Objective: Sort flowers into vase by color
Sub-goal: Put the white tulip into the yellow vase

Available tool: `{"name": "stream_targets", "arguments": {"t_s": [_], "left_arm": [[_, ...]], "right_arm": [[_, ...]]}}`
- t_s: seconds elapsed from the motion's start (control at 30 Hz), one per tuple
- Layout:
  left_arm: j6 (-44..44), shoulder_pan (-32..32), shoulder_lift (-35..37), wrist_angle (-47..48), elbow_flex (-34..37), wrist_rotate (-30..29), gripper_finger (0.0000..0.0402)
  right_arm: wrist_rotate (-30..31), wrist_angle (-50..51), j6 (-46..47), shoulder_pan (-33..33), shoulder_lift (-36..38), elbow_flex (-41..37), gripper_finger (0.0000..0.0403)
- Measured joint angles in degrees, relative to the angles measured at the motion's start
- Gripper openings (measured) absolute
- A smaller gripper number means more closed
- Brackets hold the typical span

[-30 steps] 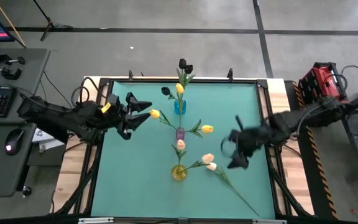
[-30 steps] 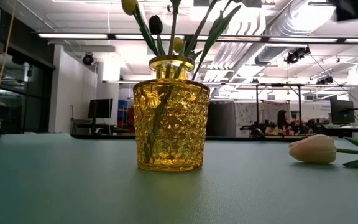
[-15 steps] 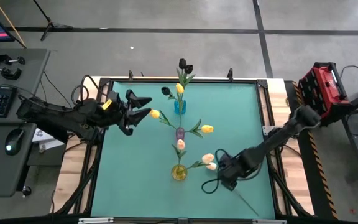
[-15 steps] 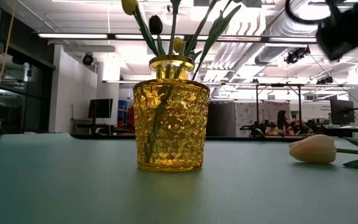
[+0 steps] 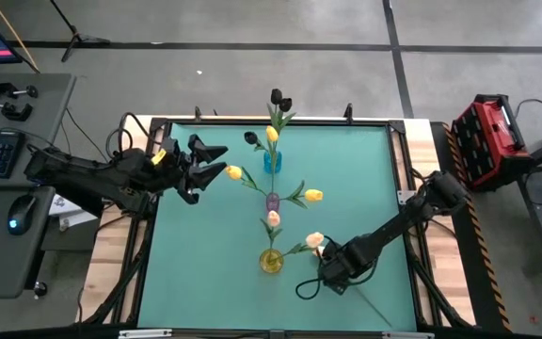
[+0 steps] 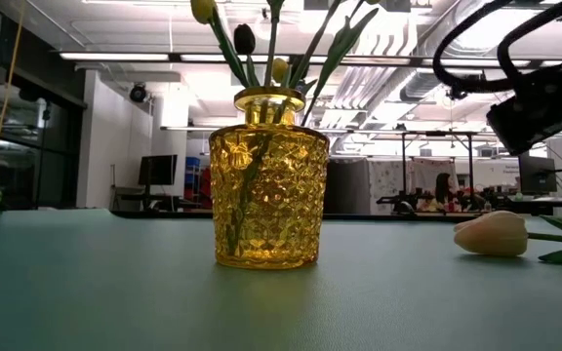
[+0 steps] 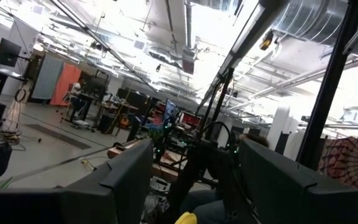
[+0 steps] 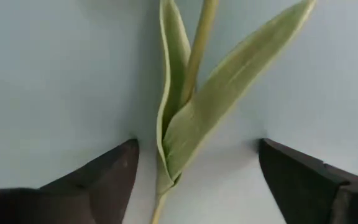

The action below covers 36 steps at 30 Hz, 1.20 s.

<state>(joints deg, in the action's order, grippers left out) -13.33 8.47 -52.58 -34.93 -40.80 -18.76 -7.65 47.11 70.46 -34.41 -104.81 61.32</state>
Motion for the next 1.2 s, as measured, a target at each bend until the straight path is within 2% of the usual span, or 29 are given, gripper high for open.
{"name": "stream_targets", "arguments": {"t_s": [0.07, 0.13, 0.23, 0.3, 0.37, 0.5, 0.63, 0.73, 0.9, 0.97, 1.07, 1.13, 1.2], "left_arm": [[0.0, 0.0, 0.0, -0.1, 0.0, 0.0, 0.0227], [0.0, 0.0, 0.1, -0.1, 0.0, 0.0, 0.0227], [0.6, 0.0, 0.2, -0.2, 0.0, -1.2, 0.0227], [2.0, 0.0, 0.2, -0.1, 0.0, -3.6, 0.0227], [3.1, 0.0, 0.4, 0.0, 0.0, -6.0, 0.0227], [4.7, 0.0, 0.7, -0.9, 0.0, -8.4, 0.0227], [5.6, 0.0, 1.3, -1.2, 0.0, -8.7, 0.0227], [5.6, 0.0, 1.3, -1.2, 0.0, -8.9, 0.0227], [5.7, 0.0, 1.5, -1.2, 0.0, -9.0, 0.0227], [5.6, 0.0, 1.5, -1.1, 0.0, -9.1, 0.0227], [5.5, 0.0, 1.5, -1.2, 0.0, -9.1, 0.0227], [5.5, 0.0, 1.5, -1.1, 0.0, -9.1, 0.0227], [5.5, 0.0, 1.5, -1.1, 0.0, -9.1, 0.0227]], "right_arm": [[0.2, -0.3, 0.0, 0.0, -0.2, 0.0, 0.0292], [0.5, -0.3, -1.1, 0.0, -0.2, 0.0, 0.0246], [0.8, 1.2, -4.0, 0.0, 0.3, -0.1, 0.0147], [1.0, 3.1, -5.8, -0.1, 1.1, -0.2, 0.0065], [1.4, 5.6, -7.2, -0.1, 2.3, -0.5, 0.0019], [2.7, 10.3, -7.2, -0.1, 8.2, -0.5, 0.0019], [11.0, 13.4, -3.1, 0.3, 17.4, -0.4, 0.0006], [21.3, 14.0, 1.1, 1.1, 25.4, -0.4, 0.0003], [45.6, 11.8, 3.2, 1.4, 38.9, -0.4, 0.0002], [54.1, 8.0, -0.7, 1.4, 43.4, -0.4, 0.0001], [64.2, -2.3, -12.5, 1.4, 48.2, -0.3, 0.0001], [67.8, -11.3, -22.1, 1.7, 49.6, -0.3, 0.0001], [67.1, -20.8, -31.6, 2.4, 49.6, -0.3, 0.0001]]}}
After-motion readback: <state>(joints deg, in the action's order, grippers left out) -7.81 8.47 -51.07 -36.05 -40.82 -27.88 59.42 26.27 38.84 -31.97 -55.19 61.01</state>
